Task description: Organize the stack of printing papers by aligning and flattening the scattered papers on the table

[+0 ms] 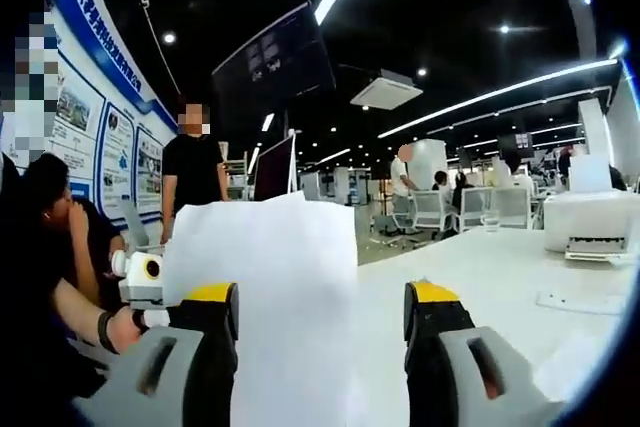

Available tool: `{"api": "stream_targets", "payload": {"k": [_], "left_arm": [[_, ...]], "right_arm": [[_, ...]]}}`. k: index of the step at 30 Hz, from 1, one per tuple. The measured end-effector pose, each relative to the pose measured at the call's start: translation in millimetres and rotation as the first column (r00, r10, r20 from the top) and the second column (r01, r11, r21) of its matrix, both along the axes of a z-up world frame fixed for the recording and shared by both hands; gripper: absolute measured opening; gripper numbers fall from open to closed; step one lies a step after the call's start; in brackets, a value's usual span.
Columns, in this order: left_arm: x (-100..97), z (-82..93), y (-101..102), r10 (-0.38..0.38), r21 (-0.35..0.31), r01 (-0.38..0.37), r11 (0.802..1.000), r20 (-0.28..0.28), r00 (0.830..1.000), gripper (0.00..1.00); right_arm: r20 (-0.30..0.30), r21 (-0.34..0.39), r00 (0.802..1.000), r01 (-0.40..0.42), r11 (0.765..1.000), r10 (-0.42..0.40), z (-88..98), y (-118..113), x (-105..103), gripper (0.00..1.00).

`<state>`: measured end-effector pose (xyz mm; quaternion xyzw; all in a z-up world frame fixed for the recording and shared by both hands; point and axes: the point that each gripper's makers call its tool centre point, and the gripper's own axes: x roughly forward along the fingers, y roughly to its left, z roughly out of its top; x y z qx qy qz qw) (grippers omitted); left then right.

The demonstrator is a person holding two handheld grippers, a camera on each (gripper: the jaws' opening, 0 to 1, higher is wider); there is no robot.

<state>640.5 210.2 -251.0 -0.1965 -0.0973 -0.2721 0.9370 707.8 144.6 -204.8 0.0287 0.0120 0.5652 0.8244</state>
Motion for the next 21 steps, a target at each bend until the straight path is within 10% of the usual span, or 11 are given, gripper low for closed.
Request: {"api": "stream_targets", "payload": {"k": [21], "left_arm": [[0.1,-0.4,0.5,0.002,0.001,-0.002,1.000,-0.001,1.000,0.06]], "right_arm": [[0.006,0.007,1.000,0.013,1.000,-0.013,23.6,-20.8,-15.0,0.90]]}}
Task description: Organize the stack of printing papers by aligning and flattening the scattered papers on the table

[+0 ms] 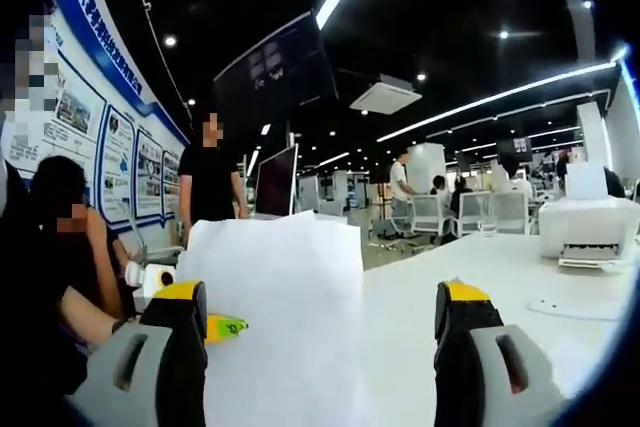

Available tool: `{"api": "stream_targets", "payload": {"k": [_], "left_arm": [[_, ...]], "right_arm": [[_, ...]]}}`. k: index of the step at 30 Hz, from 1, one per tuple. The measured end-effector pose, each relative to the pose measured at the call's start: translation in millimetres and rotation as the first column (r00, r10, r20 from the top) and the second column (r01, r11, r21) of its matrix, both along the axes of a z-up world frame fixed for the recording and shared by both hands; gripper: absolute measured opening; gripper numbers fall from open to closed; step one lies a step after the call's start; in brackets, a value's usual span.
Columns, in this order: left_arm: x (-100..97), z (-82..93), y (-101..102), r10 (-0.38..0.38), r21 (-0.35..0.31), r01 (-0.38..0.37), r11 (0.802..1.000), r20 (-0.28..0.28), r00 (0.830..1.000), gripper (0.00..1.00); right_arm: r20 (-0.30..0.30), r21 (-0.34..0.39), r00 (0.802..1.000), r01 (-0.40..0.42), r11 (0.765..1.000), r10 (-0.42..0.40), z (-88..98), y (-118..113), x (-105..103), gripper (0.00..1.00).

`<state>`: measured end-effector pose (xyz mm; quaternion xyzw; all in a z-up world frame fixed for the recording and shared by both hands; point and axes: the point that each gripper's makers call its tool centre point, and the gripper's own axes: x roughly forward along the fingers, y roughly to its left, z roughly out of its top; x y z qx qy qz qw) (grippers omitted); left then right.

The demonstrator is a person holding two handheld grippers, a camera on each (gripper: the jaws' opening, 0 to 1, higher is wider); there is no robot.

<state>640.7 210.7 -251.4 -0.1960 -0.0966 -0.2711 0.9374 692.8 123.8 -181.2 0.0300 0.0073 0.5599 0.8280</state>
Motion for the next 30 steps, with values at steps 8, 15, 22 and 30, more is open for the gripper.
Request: {"api": "stream_targets", "payload": {"k": [8,15,22,30], "left_arm": [[0.4,-0.2,-0.1,-0.003,-0.004,0.003,1.000,-0.001,1.000,0.06],[1.1,-0.2,0.7,-0.002,-0.011,0.001,1.000,-0.003,1.000,0.06],[0.2,-0.2,0.2,-0.003,-0.005,0.003,1.000,0.002,1.000,0.06],[-0.2,0.5,-0.2,0.001,-0.008,-0.001,1.000,0.001,1.000,0.06]], "right_arm": [[-0.003,-0.009,1.000,0.031,0.999,-0.031,20.4,-43.7,-8.4,0.90],[0.032,-0.014,0.991,0.129,0.991,-0.129,32.9,-106.8,-13.2,0.90],[0.031,-0.016,0.982,0.184,0.983,-0.184,36.3,-140.0,-11.8,0.90],[0.043,0.058,0.978,0.200,0.978,-0.203,74.3,-170.9,-25.1,0.90]]}}
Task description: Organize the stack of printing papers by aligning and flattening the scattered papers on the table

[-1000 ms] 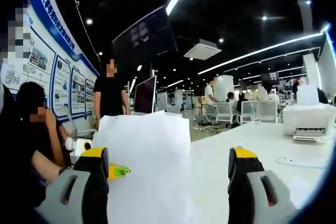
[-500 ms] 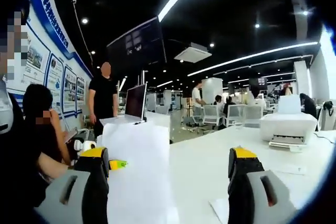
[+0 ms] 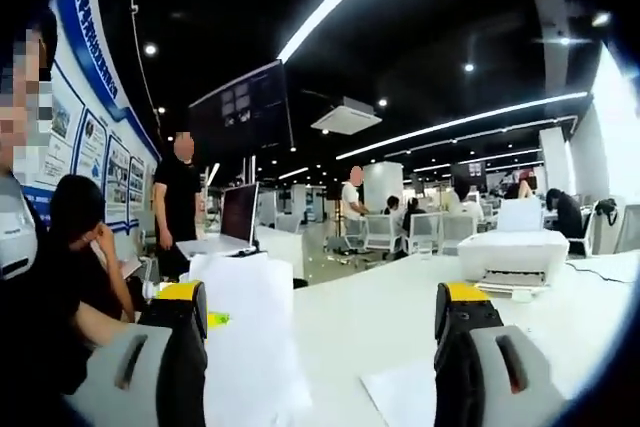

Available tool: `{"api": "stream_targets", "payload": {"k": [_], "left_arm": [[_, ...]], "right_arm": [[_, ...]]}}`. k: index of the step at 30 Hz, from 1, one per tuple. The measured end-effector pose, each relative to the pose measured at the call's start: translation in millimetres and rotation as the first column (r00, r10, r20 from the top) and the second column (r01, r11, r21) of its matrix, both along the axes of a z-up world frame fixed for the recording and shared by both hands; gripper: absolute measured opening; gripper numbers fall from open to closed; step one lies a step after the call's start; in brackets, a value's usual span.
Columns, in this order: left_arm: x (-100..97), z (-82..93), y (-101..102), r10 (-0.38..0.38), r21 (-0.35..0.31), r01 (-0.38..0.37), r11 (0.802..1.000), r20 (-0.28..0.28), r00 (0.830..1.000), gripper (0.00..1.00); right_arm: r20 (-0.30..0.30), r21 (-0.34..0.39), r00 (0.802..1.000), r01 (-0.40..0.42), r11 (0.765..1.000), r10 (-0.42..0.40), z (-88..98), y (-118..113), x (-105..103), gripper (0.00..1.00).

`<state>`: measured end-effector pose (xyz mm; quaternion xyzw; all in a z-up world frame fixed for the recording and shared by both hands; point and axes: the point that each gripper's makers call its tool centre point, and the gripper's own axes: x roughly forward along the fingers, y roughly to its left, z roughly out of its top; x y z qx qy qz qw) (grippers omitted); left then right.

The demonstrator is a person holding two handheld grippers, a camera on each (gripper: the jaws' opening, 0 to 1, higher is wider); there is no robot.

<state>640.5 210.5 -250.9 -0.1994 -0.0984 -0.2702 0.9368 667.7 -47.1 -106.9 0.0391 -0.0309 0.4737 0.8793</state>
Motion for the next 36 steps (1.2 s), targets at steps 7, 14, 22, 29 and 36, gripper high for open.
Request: {"api": "stream_targets", "payload": {"k": [7,14,22,29,36], "left_arm": [[-0.1,0.2,-3.7,0.000,0.012,0.001,1.000,-0.004,1.000,0.06],[-0.4,-0.1,-5.2,0.001,0.018,-0.001,1.000,-0.006,1.000,0.06],[0.5,-1.3,-4.7,0.005,0.030,-0.005,1.000,-0.007,1.000,0.06],[0.0,-1.0,-3.4,0.009,0.030,-0.009,1.000,-0.006,1.000,0.06],[1.0,-2.3,-3.9,0.008,0.040,-0.008,0.999,-0.011,1.000,0.06]], "right_arm": [[0.030,0.041,0.998,0.061,0.997,-0.062,21.5,-26.2,-15.2,0.90],[0.047,0.032,0.992,0.115,0.993,-0.116,28.2,-44.3,-24.8,0.90],[0.024,0.074,0.974,0.225,0.972,-0.227,45.5,-87.1,-25.5,0.89],[-0.045,-0.053,0.964,0.258,0.965,-0.260,-3.0,-90.1,-37.9,0.85],[-0.039,-0.152,0.958,0.276,0.949,-0.285,-41.6,-94.6,-46.5,0.85]]}}
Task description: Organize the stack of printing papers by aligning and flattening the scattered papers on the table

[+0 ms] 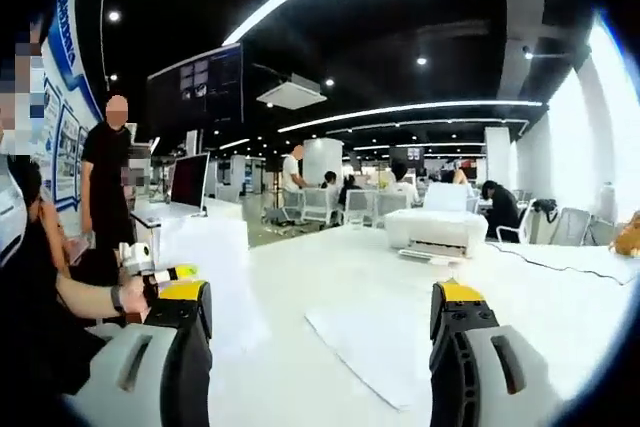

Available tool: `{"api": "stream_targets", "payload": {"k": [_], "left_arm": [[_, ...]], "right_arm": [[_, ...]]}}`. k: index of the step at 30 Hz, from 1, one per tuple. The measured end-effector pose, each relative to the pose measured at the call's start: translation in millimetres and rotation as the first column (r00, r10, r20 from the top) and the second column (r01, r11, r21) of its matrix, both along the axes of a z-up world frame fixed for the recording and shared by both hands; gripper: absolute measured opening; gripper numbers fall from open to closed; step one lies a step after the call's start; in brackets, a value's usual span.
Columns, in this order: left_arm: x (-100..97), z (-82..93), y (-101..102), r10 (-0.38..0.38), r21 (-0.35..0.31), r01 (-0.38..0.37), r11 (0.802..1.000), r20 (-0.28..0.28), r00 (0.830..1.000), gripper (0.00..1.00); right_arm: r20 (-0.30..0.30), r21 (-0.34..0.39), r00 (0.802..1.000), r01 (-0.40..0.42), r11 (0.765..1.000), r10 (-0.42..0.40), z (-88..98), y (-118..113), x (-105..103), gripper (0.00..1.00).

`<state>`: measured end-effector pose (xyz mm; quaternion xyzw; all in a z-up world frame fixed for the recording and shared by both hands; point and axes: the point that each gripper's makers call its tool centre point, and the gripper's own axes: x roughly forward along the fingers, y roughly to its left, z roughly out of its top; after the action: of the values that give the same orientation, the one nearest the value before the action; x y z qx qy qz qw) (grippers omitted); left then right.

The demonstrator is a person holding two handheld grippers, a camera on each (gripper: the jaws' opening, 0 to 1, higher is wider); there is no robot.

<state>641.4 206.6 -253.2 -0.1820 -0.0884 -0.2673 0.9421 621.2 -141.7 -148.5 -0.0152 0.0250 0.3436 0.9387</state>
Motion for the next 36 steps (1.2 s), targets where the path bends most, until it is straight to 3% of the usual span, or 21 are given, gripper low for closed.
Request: {"api": "stream_targets", "payload": {"k": [11,23,32,36], "left_arm": [[-0.5,0.2,0.3,0.000,0.001,0.000,1.000,0.005,1.000,0.06],[-1.5,0.6,-0.6,-0.004,-0.005,0.004,1.000,0.006,1.000,0.06],[-1.9,0.4,-1.2,-0.003,-0.002,0.003,1.000,0.006,1.000,0.06],[-1.8,-0.1,-2.5,-0.005,0.006,0.005,1.000,0.005,1.000,0.06]], "right_arm": [[-0.039,0.057,0.998,0.043,0.997,-0.041,-18.4,-20.6,2.9,0.85],[-0.092,0.001,0.990,0.108,0.994,-0.108,-53.9,-44.9,7.6,0.85],[-0.101,-0.031,0.981,0.161,0.986,-0.164,-62.1,-74.6,11.4,0.86],[-0.108,-0.098,0.977,0.173,0.980,-0.183,-60.4,-91.2,29.9,0.86]]}}
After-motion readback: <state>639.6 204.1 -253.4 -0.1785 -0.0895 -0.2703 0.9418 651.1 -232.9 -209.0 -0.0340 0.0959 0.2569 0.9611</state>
